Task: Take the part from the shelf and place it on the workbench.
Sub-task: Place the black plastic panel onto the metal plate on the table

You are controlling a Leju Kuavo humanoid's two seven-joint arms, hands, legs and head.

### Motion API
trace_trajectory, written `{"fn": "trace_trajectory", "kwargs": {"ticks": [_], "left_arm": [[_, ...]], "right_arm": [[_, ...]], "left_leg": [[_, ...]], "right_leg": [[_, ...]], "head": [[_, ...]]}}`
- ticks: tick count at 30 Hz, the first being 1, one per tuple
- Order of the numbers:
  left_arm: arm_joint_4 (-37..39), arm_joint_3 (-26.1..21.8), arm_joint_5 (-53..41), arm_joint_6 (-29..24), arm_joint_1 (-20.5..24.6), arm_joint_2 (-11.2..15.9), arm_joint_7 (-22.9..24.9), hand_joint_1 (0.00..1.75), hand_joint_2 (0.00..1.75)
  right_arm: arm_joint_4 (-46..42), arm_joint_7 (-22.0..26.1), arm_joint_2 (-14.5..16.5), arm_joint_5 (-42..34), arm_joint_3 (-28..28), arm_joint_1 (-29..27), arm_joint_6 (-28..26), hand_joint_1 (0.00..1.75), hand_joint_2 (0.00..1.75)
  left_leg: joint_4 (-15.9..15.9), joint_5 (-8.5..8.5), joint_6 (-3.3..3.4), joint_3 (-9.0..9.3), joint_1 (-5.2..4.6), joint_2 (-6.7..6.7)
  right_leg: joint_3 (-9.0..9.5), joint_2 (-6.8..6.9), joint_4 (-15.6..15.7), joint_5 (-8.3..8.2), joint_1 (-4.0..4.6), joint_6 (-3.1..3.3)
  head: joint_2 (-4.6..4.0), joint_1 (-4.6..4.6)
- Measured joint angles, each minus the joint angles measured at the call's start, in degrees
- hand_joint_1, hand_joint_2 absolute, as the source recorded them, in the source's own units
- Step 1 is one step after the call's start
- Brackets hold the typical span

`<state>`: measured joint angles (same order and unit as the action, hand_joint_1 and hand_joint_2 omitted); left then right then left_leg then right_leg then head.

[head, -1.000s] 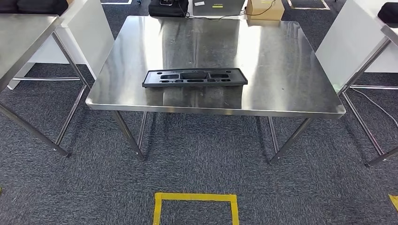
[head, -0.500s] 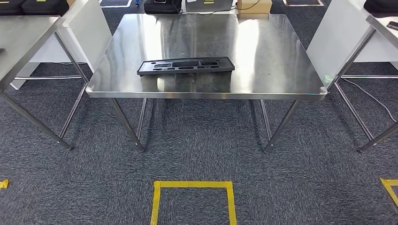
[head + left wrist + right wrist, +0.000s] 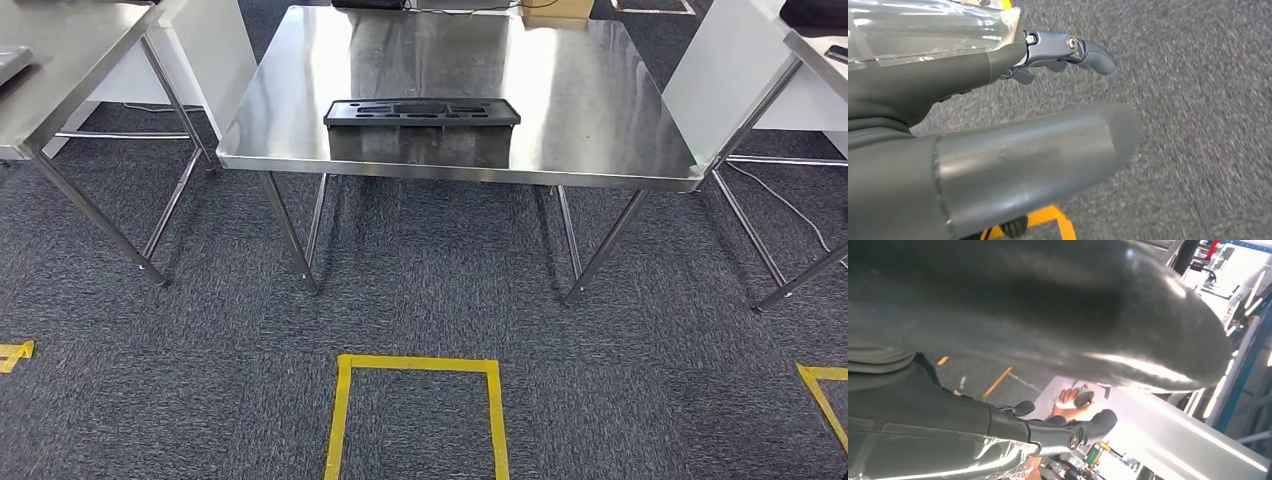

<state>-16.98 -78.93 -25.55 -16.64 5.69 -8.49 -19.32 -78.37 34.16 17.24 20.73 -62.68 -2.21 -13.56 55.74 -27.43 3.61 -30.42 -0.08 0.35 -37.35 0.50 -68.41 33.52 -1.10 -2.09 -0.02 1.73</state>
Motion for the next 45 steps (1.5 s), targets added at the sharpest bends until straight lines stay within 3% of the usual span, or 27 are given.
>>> {"fn": "trace_trajectory", "kwargs": {"ticks": [1,3,5,7,9,11,12,15,16,18,19,21,23,25,27,29,31,32,33,34,36,38,39,41,42,43,45], "left_arm": [[0.00,0.00,0.00,0.01,-0.01,0.01,-0.01,0.00,0.00],[0.00,0.00,-0.01,0.06,-0.01,-0.01,0.00,0.00,0.00],[0.00,0.02,-0.11,0.43,0.00,-0.02,0.01,0.00,0.00],[0.00,0.19,-0.26,1.02,-0.05,-0.02,0.01,0.00,0.00],[0.00,0.42,-0.34,1.50,-0.20,0.02,-0.01,0.00,0.00],[0.02,0.56,-0.37,1.74,-0.50,0.10,-0.04,0.00,0.00],[0.03,0.63,-0.37,1.77,-0.69,0.10,-0.07,0.00,0.00],[0.05,0.78,-0.48,1.80,-1.02,0.14,-0.27,0.00,0.00],[0.06,0.81,-0.59,1.85,-1.04,0.16,-0.33,0.00,0.00],[0.09,0.86,-0.86,2.02,-1.04,0.16,-0.40,0.00,0.00],[0.10,0.88,-1.06,2.13,-1.04,0.17,-0.42,0.00,0.00],[0.13,0.95,-1.40,2.40,-1.02,0.21,-0.42,0.00,0.00],[0.19,1.11,-1.77,2.77,-0.98,0.26,-0.45,0.00,0.00],[0.26,1.33,-2.03,3.02,-1.01,0.37,-0.52,0.00,0.00],[0.35,1.47,-2.14,3.12,-1.10,0.47,-0.61,0.00,0.00],[0.45,1.62,-2.34,3.28,-1.18,0.64,-0.71,0.00,0.00],[0.55,1.79,-2.64,3.52,-1.21,0.91,-0.79,0.00,0.00],[0.60,1.86,-2.85,3.63,-1.21,1.02,-0.83,0.00,0.00],[0.66,1.94,-3.01,3.73,-1.23,1.09,-0.87,0.00,0.00],[0.70,2.05,-3.14,3.78,-1.24,1.13,-0.92,0.00,0.00],[0.80,2.28,-3.26,3.84,-1.26,1.23,-1.02,0.00,0.00],[0.93,2.41,-3.29,3.85,-1.28,1.35,-1.08,0.00,0.00],[0.99,2.44,-3.31,3.85,-1.31,1.42,-1.10,0.00,0.00],[1.10,2.48,-3.32,3.85,-1.51,1.56,-1.15,0.00,0.00],[1.16,2.50,-3.33,3.84,-1.63,1.59,-1.20,0.00,0.00],[1.21,2.51,-3.36,3.84,-1.75,1.64,-1.26,0.00,0.00],[1.27,2.53,-3.62,3.85,-1.82,1.73,-1.38,0.00,0.00]], "right_arm": [[0.01,0.00,0.00,0.00,-0.06,0.00,0.06,0.00,0.00],[0.02,0.00,0.00,0.00,-0.11,0.02,0.19,0.00,0.00],[0.01,0.03,-0.03,0.00,-0.11,0.05,0.70,0.00,0.00],[-0.05,0.25,-0.10,0.06,-0.09,0.06,2.09,0.00,0.00],[-0.14,0.63,-0.09,0.28,-0.06,-0.09,3.91,0.00,0.00],[-0.18,0.90,0.08,0.49,0.02,-0.21,5.57,0.00,0.00],[-0.19,0.96,0.16,0.48,0.16,-0.21,6.44,0.00,0.00],[-0.20,1.29,0.32,0.23,1.16,-0.24,8.79,0.00,0.00],[-0.20,1.48,0.35,0.15,1.58,-0.24,9.30,0.00,0.00],[-0.19,1.83,0.42,-0.31,2.50,-0.22,9.85,0.00,0.00],[-0.18,1.92,0.45,-0.76,3.03,-0.22,9.98,0.00,0.00],[-0.24,1.98,0.48,-1.59,4.06,-0.23,10.05,0.00,0.00],[-0.43,2.06,0.47,-1.87,5.16,-0.23,10.09,0.00,0.00],[-0.62,2.15,0.48,-1.88,6.13,-0.33,10.13,0.00,0.00],[-0.83,2.19,0.48,-1.93,6.78,-0.63,10.08,0.00,0.00],[-1.24,2.16,0.49,-2.09,7.23,-0.90,9.89,0.00,0.00],[-1.57,2.03,0.48,-2.28,7.47,-1.05,9.63,0.00,0.00],[-1.63,1.98,0.47,-2.39,7.51,-1.18,9.52,0.00,0.00],[-1.66,1.93,0.46,-2.48,7.52,-1.32,9.45,0.00,0.00],[-1.74,1.91,0.45,-2.56,7.52,-1.47,9.40,0.00,0.00],[-2.08,1.90,0.44,-2.63,7.52,-1.59,9.42,0.00,0.00],[-2.53,1.92,0.46,-2.65,7.53,-1.72,9.50,0.00,0.00],[-2.70,1.93,0.48,-2.66,7.53,-1.88,9.53,0.00,0.00],[-2.86,1.96,0.57,-2.66,7.52,-2.20,9.64,0.00,0.00],[-2.91,1.97,0.66,-2.63,7.53,-2.27,9.72,0.00,0.00],[-2.92,1.97,0.77,-2.56,7.55,-2.30,9.79,0.00,0.00],[-2.96,1.97,0.94,-2.43,7.57,-2.33,9.86,0.00,0.00]], "left_leg": [[0.07,0.73,0.06,-0.97,-0.18,0.10],[0.32,2.14,0.06,-2.75,-0.50,0.21],[0.66,3.35,-0.11,-4.16,-0.66,0.22],[0.99,4.53,-0.51,-5.16,-0.93,0.19],[1.04,5.74,-1.03,-5.65,-1.11,0.20],[1.37,5.68,-1.63,-6.26,-0.94,0.07],[2.48,4.03,-2.01,-6.79,-0.78,-0.09],[11.65,-4.83,-3.16,-8.92,-0.12,-0.48],[15.10,-6.29,-3.49,-9.30,0.12,-0.50],[17.65,-4.93,-3.97,-8.06,0.69,-0.49],[15.96,-3.20,-4.14,-6.02,0.98,-0.48],[8.50,-1.78,-4.35,-0.19,1.34,-0.54],[2.59,-2.90,-4.09,3.43,1.17,-0.73],[1.23,-3.20,-3.18,3.09,0.83,-0.82],[0.97,-2.21,-1.85,1.77,0.79,-0.54],[0.83,-0.88,-0.80,0.27,0.71,-0.24],[0.88,0.46,-0.47,-1.38,0.48,-0.12],[0.92,1.16,-0.46,-2.19,0.38,-0.07],[0.95,1.82,-0.50,-2.95,0.30,-0.04],[0.98,2.48,-0.60,-3.68,0.26,-0.04],[1.06,3.69,-1.00,-4.92,0.15,-0.08],[1.09,4.90,-1.56,-5.63,-0.04,-0.06],[1.01,5.48,-1.83,-5.83,-0.10,-0.06],[0.88,6.17,-2.41,-6.18,-0.01,-0.15],[1.44,5.22,-2.72,-6.56,0.09,-0.24],[3.14,3.06,-3.05,-7.15,0.20,-0.33],[9.79,-3.18,-3.63,-8.77,0.45,-0.44]], "right_leg": [[-0.19,-0.10,-3.13,1.15,0.04,-0.18],[1.86,-0.19,-4.54,-0.01,0.16,-1.18],[7.38,-0.22,1.61,-2.35,0.35,-1.64],[13.46,-0.27,10.67,-1.90,0.76,-0.92],[15.63,-0.29,15.09,-0.89,1.12,-0.01],[14.53,-0.18,15.06,-1.67,0.67,0.92],[13.86,-0.09,15.02,-2.32,0.43,1.58],[11.57,0.11,14.93,-4.36,0.24,2.53],[10.75,0.18,14.80,-5.01,0.24,2.42],[9.04,0.30,14.13,-6.07,0.16,1.97],[8.13,0.34,13.57,-6.45,0.06,1.67],[6.49,0.36,12.19,-6.89,0.01,1.05],[5.26,0.47,11.23,-7.46,0.18,0.20],[4.30,0.56,11.04,-8.38,0.26,-0.84],[3.10,0.47,9.84,-7.33,0.17,-1.12],[1.21,0.23,4.72,-2.73,0.14,-0.40],[-0.48,-0.05,-2.70,1.51,0.18,-0.05],[-0.47,-0.15,-5.10,2.05,0.18,-0.38],[0.45,-0.20,-5.60,1.45,0.17,-0.92],[2.46,-0.21,-3.82,0.14,0.17,-1.51],[8.76,-0.23,4.67,-1.92,0.25,-1.99],[13.68,-0.32,12.65,-1.73,0.59,-1.34],[14.53,-0.36,14.43,-1.45,0.81,-0.96],[13.75,-0.32,14.71,-1.96,0.61,-0.12],[13.24,-0.26,14.66,-2.46,0.37,0.53],[12.62,-0.16,14.68,-3.08,0.10,1.22],[11.28,0.03,14.56,-4.26,0.05,2.12]], "head": [[0.00,0.01],[0.00,0.00],[0.00,-0.01],[0.00,-0.04],[0.00,-0.08],[0.00,-0.07],[0.00,-0.08],[0.00,-0.19],[0.00,-0.21],[0.00,-0.21],[0.00,-0.22],[0.00,-0.24],[0.00,-0.17],[0.00,-0.08],[0.00,-0.02],[0.00,0.06],[0.00,0.11],[0.00,0.11],[0.00,0.11],[0.00,0.12],[0.00,0.14],[0.00,0.13],[0.00,0.13],[0.00,0.13],[0.00,0.09],[0.00,0.03],[0.00,-0.10]]}}
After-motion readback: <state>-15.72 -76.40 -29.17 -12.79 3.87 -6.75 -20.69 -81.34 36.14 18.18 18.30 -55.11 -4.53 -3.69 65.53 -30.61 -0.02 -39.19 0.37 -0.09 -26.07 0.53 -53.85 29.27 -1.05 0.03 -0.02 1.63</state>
